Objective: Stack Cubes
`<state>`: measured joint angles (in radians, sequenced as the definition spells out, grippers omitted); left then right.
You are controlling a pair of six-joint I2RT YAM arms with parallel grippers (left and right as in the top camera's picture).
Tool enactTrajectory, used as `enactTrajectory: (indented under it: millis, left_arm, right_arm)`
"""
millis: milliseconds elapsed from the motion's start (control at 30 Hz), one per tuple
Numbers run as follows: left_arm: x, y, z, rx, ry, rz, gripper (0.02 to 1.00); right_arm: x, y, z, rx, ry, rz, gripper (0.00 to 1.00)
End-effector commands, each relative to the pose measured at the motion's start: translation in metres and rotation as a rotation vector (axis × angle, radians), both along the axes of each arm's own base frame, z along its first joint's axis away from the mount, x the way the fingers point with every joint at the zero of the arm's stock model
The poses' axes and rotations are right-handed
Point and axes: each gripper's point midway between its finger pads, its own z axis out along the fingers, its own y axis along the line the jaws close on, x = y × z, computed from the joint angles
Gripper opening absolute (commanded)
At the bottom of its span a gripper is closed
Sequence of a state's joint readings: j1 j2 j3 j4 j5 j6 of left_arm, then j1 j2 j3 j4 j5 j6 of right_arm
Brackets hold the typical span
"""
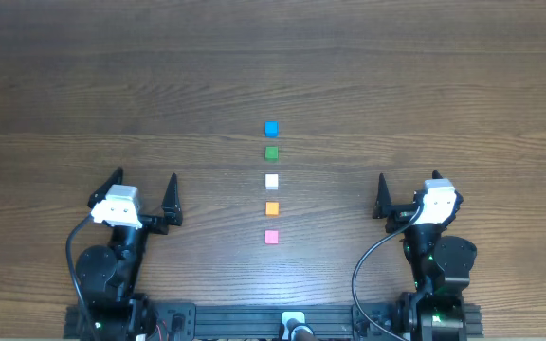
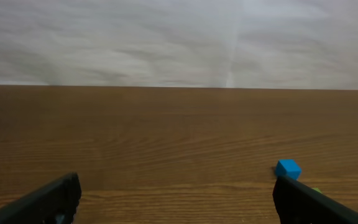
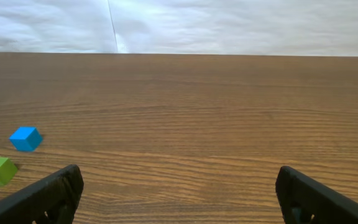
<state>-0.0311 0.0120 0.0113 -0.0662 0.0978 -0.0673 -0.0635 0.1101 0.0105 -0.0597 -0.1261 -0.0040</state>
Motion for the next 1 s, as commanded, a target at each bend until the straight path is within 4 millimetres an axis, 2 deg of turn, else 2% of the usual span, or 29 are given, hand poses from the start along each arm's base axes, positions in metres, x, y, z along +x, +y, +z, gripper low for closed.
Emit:
enactTrajectory:
  millis: [33, 300, 433, 1000]
  left_arm:
    - [0.000, 0.000, -0.002, 0.014, -0.001, -0.002, 1.000]
    - [0.000, 0.000, -0.002, 0.014, -0.001, -0.002, 1.000]
    - [0.001, 0.011, -0.003, 0.019, 0.005, 0.063, 1.000]
    - [0.001, 0.011, -0.003, 0.008, 0.007, 0.059, 1.000]
  right_arm:
    - [-0.001, 0.004, -0.001, -0.003, -0.001, 0.019, 0.991]
    - [-0.001, 0.004, -0.001, -0.003, -0.001, 0.019, 0.993]
    - [-0.001, 0.004, -0.001, -0.003, -0.001, 0.018, 0.993]
    - [-0.001, 0.004, -0.001, -0.003, -0.001, 0.019, 0.993]
